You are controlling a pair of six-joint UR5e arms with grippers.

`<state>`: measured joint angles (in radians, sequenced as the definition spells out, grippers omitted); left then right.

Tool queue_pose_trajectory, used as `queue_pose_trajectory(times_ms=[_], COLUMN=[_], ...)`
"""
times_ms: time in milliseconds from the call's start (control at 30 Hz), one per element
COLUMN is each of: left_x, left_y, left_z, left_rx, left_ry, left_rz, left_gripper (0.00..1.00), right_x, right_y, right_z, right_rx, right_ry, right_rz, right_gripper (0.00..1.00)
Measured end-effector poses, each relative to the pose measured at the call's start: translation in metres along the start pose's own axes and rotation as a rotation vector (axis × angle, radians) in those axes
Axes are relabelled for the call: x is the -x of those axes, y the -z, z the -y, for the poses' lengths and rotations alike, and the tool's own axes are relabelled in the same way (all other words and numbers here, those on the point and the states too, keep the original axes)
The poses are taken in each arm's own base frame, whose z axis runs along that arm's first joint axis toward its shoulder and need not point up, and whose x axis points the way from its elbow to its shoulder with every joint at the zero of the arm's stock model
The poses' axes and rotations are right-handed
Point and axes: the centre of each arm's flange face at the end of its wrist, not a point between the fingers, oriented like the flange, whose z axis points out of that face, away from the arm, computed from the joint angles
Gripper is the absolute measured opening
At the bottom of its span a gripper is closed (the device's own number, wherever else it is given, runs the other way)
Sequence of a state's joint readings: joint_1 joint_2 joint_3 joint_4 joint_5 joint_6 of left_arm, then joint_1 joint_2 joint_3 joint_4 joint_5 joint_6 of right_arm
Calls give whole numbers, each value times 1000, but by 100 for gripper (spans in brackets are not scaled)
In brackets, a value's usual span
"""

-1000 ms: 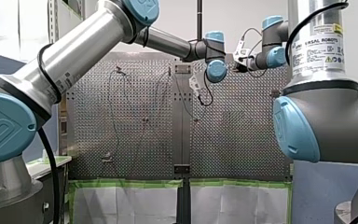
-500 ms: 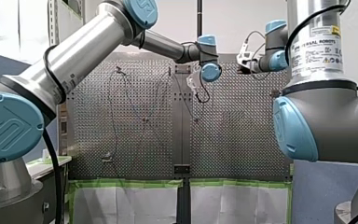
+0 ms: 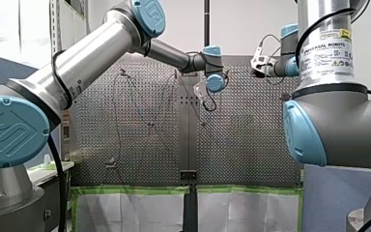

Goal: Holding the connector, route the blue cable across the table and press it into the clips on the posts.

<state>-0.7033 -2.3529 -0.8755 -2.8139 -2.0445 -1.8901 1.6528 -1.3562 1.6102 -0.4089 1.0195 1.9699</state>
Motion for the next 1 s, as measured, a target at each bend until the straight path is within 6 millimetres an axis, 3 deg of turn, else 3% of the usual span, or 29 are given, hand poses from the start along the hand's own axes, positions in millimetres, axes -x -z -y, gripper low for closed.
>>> queue_pose_trajectory(times_ms=[133,167,200,267,300,333,367,400,467,1000], left_x=[-1,-2,-2,-3,-4,-5,-5,-6,-7,-2], left_y=[1,2,3,6,8,9,12,13,18,57], left_z=[0,0,0,2,2,3,3,3,4,19], left_rx=[3,5,8,16,21,28,37,44,60,179], left_ry=[-5,-6,-8,-11,-13,-16,-18,-20,-24,-21], left_rz=[-5,-8,-11,-19,-23,-28,-34,-38,-50,-112], left_gripper=[4,20,20,48,48,59,76,76,100,100], right_x=[-1,-2,-2,-3,-3,-3,-3,-3,-3,-1], right_y=[1,1,1,1,1,1,1,0,0,-4], right_z=[-5,-6,-6,-6,-6,-6,-6,-5,-4,-3], right_rx=[1,-1,-5,-11,-15,-18,-23,-29,-40,-73], right_ry=[2,3,4,6,7,8,10,12,15,12], right_rz=[-2,-2,-1,0,1,2,3,5,7,18], right_gripper=[0,0,0,0,0,0,0,0,0,0])
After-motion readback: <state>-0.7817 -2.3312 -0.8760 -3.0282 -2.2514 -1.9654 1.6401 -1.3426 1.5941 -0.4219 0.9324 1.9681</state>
